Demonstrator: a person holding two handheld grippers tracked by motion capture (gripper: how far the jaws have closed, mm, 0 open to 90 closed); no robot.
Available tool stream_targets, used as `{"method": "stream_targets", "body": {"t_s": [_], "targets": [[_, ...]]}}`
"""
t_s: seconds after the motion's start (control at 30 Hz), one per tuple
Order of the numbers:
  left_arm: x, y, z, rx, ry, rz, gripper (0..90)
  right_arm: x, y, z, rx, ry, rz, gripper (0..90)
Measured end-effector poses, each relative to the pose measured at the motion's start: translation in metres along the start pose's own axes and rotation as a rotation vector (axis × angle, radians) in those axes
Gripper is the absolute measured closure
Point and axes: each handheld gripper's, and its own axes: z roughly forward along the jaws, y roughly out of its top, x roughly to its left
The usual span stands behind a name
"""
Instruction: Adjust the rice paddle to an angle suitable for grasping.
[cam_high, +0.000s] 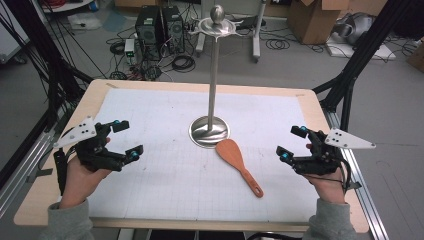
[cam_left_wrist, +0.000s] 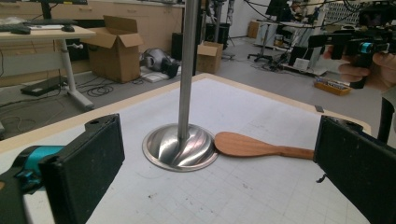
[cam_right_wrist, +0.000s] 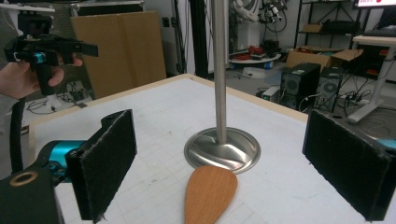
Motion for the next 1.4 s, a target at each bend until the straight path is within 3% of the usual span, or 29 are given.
{"method": "stream_targets", "body": {"t_s": [0.23, 0.37, 0.5, 0.6, 0.67, 0.73, 0.77, 0.9, 1.23, 1.4], "targets": [[0.001, -0.001, -0.001, 0.003, 0.012, -0.005, 2.5, 0.000, -0.001, 0.002, 0.016, 0.002, -0.008, 9.6], [0.000, -0.002, 0.001, 0.010, 0.012, -0.005, 2.5, 0.002, -0.003, 0.005, 0.028, 0.025, -0.028, 16.2], [0.000, -0.003, 0.003, 0.017, 0.011, -0.005, 2.5, 0.005, -0.005, 0.010, 0.062, 0.033, -0.044, 29.8], [-0.001, -0.005, 0.003, 0.033, 0.000, -0.004, 2.5, 0.008, -0.010, 0.015, 0.126, 0.016, -0.072, 43.2], [-0.001, -0.005, 0.003, 0.036, 0.003, -0.005, 2.5, 0.008, -0.011, 0.017, 0.131, 0.012, -0.083, 46.8], [-0.001, -0.007, 0.001, 0.038, 0.007, -0.006, 2.5, 0.009, -0.013, 0.021, 0.138, -0.013, -0.109, 57.7], [-0.001, -0.007, 0.001, 0.038, 0.007, -0.006, 2.5, 0.009, -0.013, 0.021, 0.138, -0.013, -0.109, 57.7], [-0.001, -0.007, -0.003, 0.038, 0.017, -0.009, 2.5, 0.010, -0.015, 0.029, 0.153, 0.016, -0.112, 71.5], [0.001, -0.009, -0.001, 0.048, 0.019, -0.015, 2.5, 0.015, -0.026, 0.049, 0.220, 0.065, -0.133, 87.4], [0.001, -0.009, 0.001, 0.042, 0.012, -0.020, 2.5, 0.016, -0.035, 0.058, 0.258, 0.078, -0.114, 89.1]]}}
